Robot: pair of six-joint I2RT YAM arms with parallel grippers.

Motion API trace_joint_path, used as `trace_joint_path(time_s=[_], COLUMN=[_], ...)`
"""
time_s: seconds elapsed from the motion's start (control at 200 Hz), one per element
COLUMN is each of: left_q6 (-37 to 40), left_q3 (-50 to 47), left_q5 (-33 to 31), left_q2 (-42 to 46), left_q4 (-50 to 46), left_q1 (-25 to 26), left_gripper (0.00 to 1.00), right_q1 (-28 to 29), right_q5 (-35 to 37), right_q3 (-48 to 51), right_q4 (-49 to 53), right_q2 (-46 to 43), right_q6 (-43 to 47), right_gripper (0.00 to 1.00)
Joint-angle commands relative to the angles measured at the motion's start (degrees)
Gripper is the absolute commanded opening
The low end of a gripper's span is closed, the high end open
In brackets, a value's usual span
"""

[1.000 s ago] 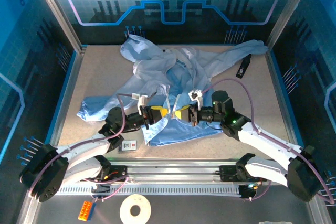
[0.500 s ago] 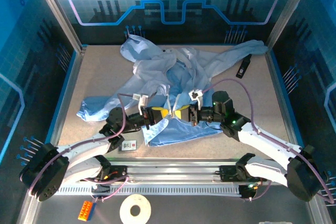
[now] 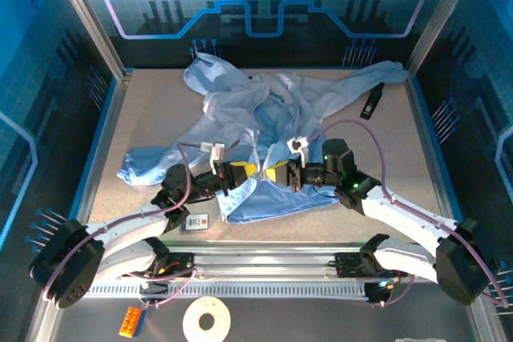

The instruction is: Zip up the jacket

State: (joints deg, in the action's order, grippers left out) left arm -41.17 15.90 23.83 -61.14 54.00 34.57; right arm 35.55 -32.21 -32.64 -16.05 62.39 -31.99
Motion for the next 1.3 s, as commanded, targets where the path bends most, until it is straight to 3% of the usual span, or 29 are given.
trace_joint_path(time_s=[0.0, 1.296], left_q6=[1.2, 0.5], left_q3=[0.2, -2.0], left_q5=[-1.2, 1.0], left_q2=[1.0, 1.1], left_q4=[0.0, -1.1], left_q1=[0.6, 1.5], left_gripper=[0.00, 0.00], right_q1=[-0.1, 0.0], right_q5=[-1.6, 0.5], right_q3=[-0.1, 0.6], right_q4=[-3.5, -6.5], right_q2=[0.2, 0.9], right_q6=[-0.2, -2.7], right_gripper=[0.00, 0.00])
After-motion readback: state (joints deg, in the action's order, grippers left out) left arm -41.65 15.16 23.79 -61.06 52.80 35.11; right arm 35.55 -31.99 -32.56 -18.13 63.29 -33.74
